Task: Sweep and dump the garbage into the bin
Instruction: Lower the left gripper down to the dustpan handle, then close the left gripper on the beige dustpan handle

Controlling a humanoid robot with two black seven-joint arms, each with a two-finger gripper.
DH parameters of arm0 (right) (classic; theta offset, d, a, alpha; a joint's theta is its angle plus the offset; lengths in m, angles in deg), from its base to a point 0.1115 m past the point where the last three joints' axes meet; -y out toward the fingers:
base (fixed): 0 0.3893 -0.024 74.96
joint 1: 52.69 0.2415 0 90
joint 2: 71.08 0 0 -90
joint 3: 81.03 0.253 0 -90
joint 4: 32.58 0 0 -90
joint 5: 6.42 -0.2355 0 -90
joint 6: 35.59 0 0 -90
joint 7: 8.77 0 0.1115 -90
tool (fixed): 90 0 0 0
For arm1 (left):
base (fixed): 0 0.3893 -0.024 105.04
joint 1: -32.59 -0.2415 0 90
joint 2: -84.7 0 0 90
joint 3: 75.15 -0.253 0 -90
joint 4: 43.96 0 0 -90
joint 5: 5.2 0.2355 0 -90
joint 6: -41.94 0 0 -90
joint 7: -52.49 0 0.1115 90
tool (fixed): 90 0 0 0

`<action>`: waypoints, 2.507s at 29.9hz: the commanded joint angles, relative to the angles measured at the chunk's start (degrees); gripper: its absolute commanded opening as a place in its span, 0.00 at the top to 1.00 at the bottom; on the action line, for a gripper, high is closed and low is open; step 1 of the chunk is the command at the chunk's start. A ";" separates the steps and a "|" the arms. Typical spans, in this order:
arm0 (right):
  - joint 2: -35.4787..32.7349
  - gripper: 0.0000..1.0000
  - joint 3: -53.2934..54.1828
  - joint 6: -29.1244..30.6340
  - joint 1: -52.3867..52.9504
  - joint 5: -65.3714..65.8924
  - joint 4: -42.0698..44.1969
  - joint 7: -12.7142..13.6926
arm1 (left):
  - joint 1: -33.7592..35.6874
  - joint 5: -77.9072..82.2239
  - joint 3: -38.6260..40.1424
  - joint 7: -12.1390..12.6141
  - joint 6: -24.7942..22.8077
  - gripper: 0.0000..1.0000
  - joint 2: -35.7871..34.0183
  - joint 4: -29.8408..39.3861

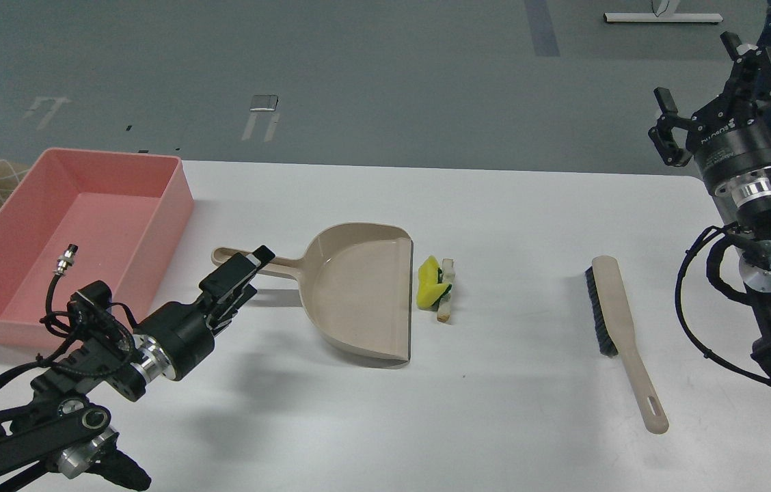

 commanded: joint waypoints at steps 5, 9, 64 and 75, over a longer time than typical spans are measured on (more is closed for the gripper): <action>0.08 0.00 -0.04 0.06 -0.02 -0.01 0.01 0.00 | 0.04 -0.01 0.24 0.42 0.98 0.02 1.71 -2.32; 0.08 0.00 -0.04 0.06 -0.02 -0.01 0.01 0.00 | -0.04 -0.01 0.24 0.42 1.43 0.02 1.89 -3.11; 0.17 0.00 -0.04 -0.03 -0.11 -0.01 -0.17 0.09 | 3.56 -0.01 0.24 2.53 4.06 0.04 12.08 -17.62; 0.17 0.00 -0.13 -0.03 -0.11 -0.01 -0.17 0.09 | 4.97 -0.01 0.24 2.97 4.06 0.09 13.22 -19.46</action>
